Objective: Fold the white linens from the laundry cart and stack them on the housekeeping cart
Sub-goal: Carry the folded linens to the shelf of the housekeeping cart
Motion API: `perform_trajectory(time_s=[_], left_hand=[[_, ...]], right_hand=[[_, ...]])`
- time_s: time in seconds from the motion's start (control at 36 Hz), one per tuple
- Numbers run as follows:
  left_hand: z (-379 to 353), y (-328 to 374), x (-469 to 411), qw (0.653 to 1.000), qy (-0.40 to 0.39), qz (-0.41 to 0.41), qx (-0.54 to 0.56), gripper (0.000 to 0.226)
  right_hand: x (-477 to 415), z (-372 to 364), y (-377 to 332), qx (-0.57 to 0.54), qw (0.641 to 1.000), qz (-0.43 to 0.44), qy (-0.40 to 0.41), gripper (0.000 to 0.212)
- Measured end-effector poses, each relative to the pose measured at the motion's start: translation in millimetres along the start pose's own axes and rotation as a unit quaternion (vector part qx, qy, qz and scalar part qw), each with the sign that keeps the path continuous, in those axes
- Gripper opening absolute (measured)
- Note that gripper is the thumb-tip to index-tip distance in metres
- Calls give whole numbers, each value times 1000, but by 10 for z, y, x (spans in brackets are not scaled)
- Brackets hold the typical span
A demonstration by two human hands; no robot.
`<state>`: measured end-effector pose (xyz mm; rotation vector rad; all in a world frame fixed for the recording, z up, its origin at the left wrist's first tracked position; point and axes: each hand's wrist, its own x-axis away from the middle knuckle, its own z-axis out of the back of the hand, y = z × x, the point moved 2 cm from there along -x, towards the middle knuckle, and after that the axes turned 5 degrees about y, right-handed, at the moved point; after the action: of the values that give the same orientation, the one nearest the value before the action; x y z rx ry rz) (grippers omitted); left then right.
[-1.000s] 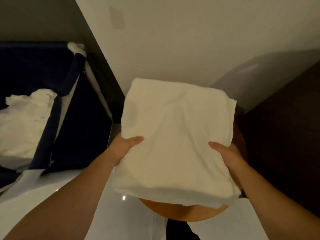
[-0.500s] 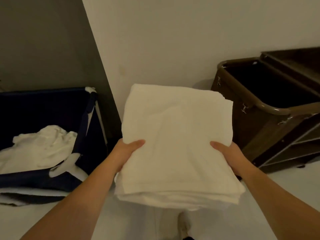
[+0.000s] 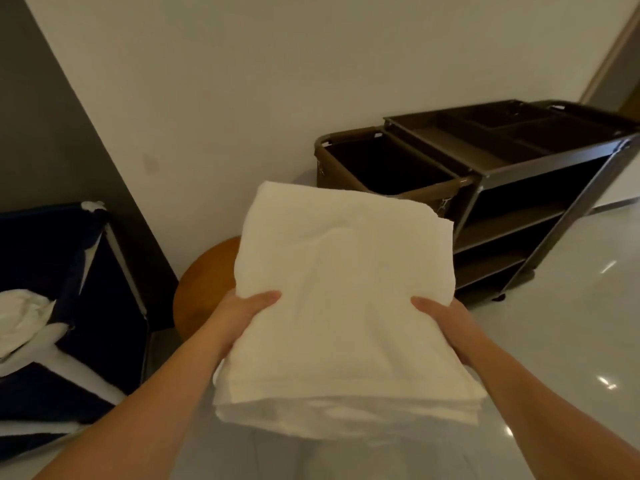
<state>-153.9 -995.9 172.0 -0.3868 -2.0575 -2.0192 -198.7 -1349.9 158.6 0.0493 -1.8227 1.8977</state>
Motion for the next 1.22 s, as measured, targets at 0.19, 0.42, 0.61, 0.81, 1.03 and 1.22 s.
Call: perform_trajectory(time_s=[0.19, 0.42, 0.61, 0.81, 1.03, 1.22], left_hand=[[-418, -202, 197, 998, 49, 40, 22, 42], [105, -377, -2, 992, 99, 59, 42, 85], [1069, -387, -848, 991, 124, 34, 38, 77], [1812, -977, -1997, 985, 131, 105, 35, 93], [2239, -2283, -2989, 954, 169, 248, 13, 96], [2437, -2064, -3599, 964, 124, 227, -58, 111]], right_hand=[[-194, 360, 45, 29, 999, -3, -37, 65], [-523, -267, 69, 35, 994, -18, -98, 64], [-1172, -1457, 143, 51, 989, -49, -129, 104], [-2082, -2455, 644, 60, 988, -82, -118, 94], [-2775, -3016, 1907, 61, 979, -180, -75, 99], [-2943, -3061, 1983, 55, 977, -196, -68, 102]])
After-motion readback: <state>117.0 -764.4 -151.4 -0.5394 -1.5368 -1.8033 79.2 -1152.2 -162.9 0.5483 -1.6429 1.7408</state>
